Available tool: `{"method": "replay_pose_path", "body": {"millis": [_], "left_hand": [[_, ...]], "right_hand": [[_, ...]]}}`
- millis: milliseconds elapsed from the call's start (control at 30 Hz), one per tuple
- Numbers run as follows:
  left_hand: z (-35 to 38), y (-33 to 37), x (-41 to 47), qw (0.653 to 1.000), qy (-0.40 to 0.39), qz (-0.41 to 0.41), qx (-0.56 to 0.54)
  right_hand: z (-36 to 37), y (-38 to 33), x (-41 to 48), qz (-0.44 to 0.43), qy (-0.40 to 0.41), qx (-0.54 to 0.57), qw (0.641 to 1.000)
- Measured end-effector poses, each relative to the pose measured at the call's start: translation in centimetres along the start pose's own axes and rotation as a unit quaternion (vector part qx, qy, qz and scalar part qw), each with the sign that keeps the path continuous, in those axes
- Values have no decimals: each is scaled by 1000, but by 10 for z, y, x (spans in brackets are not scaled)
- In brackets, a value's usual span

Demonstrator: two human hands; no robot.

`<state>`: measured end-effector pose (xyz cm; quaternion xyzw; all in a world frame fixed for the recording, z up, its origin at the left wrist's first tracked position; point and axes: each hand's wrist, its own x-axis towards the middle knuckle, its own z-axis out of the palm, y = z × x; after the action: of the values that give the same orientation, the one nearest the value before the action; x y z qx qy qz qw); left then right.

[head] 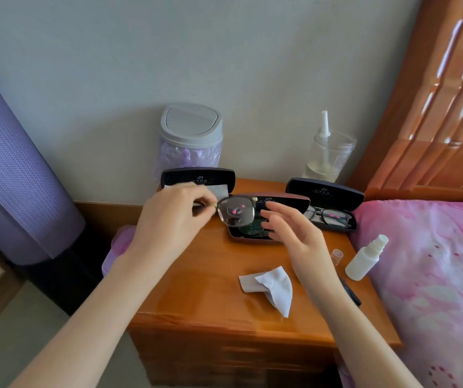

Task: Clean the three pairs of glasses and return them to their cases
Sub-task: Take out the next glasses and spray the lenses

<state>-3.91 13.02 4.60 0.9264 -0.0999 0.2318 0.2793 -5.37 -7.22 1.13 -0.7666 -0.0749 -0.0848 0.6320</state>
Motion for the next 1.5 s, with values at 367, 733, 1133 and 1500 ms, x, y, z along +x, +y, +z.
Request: {"method": "replay_pose_path", "body": {"millis": [367, 733, 1133, 1500], "left_hand": [[3, 7, -35, 997, -69, -3, -41], [2, 6, -45, 985, -55, -26, -163], [-4, -4, -46, 885, -98, -93, -446], [-4, -3, -44, 820, -46, -49, -568]], "right_hand": [[-16, -10, -9, 23, -148, -12, 989], [-21, -4, -11, 56, -101, 54, 992], [-24, -2, -13, 71, -106, 144, 981], [-12, -19, -11, 6, -116, 197, 974]]}}
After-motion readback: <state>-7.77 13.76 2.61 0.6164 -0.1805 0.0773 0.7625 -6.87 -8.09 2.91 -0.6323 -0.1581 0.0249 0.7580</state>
